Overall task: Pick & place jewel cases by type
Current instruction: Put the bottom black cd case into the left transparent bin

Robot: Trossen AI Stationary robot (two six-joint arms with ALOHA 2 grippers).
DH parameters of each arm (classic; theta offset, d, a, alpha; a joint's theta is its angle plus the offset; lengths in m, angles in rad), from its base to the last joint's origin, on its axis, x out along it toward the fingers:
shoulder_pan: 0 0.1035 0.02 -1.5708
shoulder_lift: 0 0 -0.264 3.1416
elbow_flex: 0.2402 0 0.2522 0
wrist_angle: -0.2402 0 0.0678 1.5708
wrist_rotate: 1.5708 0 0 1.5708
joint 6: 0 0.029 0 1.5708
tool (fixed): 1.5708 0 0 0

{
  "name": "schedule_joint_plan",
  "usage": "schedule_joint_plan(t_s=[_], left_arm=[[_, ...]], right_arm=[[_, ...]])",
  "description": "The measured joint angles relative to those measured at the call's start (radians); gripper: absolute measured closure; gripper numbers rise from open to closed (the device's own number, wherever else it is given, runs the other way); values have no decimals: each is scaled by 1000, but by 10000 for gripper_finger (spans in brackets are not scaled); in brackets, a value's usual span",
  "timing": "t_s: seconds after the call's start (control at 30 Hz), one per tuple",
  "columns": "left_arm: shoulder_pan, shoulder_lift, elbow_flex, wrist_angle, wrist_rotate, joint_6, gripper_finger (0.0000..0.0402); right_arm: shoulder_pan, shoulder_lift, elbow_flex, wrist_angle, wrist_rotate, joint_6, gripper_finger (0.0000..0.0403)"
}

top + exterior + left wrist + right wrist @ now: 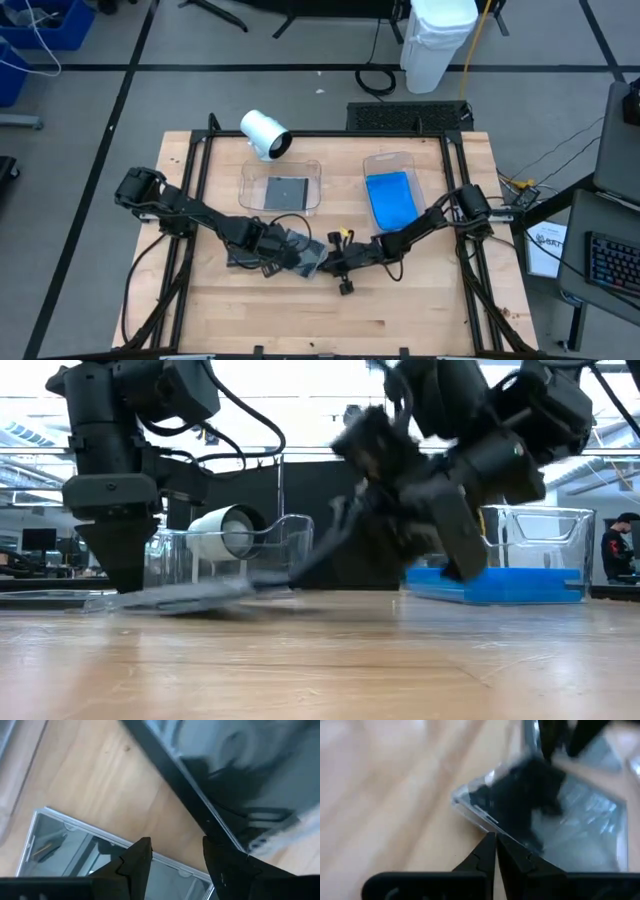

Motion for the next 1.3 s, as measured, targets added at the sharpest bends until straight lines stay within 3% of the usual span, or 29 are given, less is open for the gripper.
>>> schedule_joint_plan(t_s=[0.2,0.47,0.73,1.3], left_arm=[[0,2,-1,-1,-42,-17,211],[-8,-1,2,168,-14,20,211],[-17,-13,-3,249,39,61,211],[-18,-126,1,218,12,135,211]], right_arm=[[18,-9,87,60,28,-101,387],[4,-5,177,-18,84,-203,387],[-29,-4,179,-57,51,-179,387],[-32,-4,179,-73,59,-150,387]])
